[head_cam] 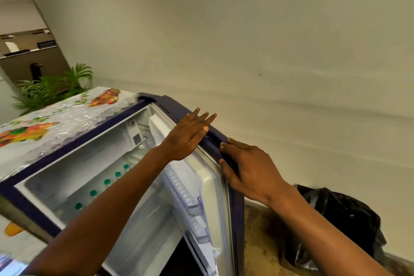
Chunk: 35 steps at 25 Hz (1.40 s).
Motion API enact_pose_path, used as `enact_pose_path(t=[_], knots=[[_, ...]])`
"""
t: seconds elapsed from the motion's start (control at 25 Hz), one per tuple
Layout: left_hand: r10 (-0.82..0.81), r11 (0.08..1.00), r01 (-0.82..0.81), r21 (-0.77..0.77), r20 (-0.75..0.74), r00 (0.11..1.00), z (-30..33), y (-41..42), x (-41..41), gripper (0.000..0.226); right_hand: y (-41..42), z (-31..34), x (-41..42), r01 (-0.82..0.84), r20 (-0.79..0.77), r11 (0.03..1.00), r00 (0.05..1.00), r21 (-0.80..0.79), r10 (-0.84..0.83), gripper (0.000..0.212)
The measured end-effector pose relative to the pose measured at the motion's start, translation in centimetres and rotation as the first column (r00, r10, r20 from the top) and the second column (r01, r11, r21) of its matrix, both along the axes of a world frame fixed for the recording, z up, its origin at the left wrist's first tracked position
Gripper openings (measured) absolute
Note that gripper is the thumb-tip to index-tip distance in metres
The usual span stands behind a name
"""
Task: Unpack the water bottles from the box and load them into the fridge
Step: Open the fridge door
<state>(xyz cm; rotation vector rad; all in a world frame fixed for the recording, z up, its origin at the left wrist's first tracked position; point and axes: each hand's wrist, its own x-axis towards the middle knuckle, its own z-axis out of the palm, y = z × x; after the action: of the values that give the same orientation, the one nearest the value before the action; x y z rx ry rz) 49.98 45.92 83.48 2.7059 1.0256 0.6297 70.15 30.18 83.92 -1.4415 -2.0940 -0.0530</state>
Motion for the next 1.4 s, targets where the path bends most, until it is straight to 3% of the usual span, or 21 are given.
enact_pose_path(t=[0.16,0.28,0.36,0.64,1.08,1.4], knots=[[0.068,0.997,-0.071,0.044,0.059,0.996,-0.8,1.6,4.9,0.057,1.5,0.3,3.2,0.152,0.109,0.988,0.983,-0.019,-0.150,0.023],[0.128,0.988,-0.136,0.074,0.106,0.986,-1.2,2.8,8.3,0.059,3.1,0.0,5.4,0.244,0.161,0.964,0.961,-0.102,-0.226,0.050],[0.157,0.981,-0.169,0.090,0.131,0.979,-1.3,3.5,10.1,0.061,4.2,-0.4,6.9,0.288,0.193,0.947,0.946,-0.142,-0.259,0.057],[0.229,0.961,-0.237,0.142,0.071,0.971,-1.6,7.3,14.6,0.079,9.5,-2.2,11.1,0.402,0.265,0.906,0.895,-0.129,-0.359,0.104],[0.205,0.919,-0.174,0.354,-0.053,0.977,-3.1,14.4,18.7,0.054,19.3,-3.7,18.0,0.427,0.240,0.901,0.885,-0.076,-0.400,0.105],[0.338,0.869,-0.288,0.403,-0.057,0.940,-3.5,19.1,21.9,0.050,26.9,-3.9,21.6,0.397,0.234,0.914,0.899,-0.077,-0.371,0.106]])
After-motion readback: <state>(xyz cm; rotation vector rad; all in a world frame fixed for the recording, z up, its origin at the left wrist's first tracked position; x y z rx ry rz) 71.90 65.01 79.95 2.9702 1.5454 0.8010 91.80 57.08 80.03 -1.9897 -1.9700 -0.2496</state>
